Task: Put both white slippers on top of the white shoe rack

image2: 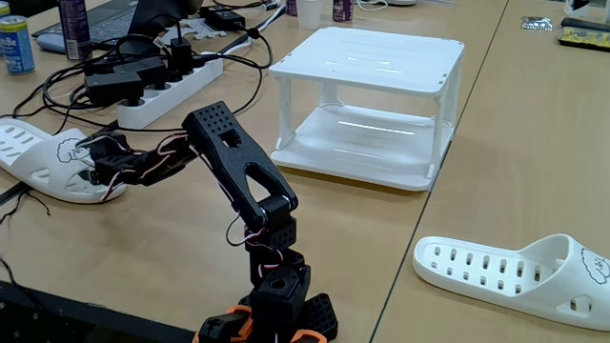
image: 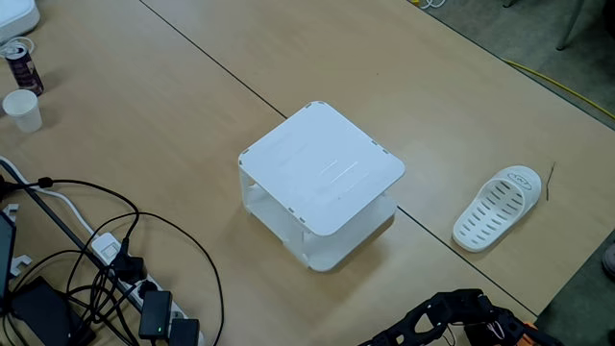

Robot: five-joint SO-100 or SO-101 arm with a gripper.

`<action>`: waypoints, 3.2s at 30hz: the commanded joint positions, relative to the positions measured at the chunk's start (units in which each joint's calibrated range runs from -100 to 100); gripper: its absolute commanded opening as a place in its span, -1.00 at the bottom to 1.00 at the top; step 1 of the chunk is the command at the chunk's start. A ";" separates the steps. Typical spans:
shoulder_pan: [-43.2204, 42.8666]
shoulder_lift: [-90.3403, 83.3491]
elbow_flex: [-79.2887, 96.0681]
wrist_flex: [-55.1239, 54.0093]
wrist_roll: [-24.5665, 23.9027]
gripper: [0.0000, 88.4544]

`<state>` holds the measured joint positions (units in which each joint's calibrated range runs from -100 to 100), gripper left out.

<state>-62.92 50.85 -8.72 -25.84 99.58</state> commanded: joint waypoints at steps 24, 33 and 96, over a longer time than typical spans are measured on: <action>0.75 7.42 -20.56 0.13 0.42 -0.98; 3.71 -9.57 -13.79 15.22 0.42 -0.98; 45.98 -60.23 5.06 39.47 0.42 -0.98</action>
<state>-18.73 -8.04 2.16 13.82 99.58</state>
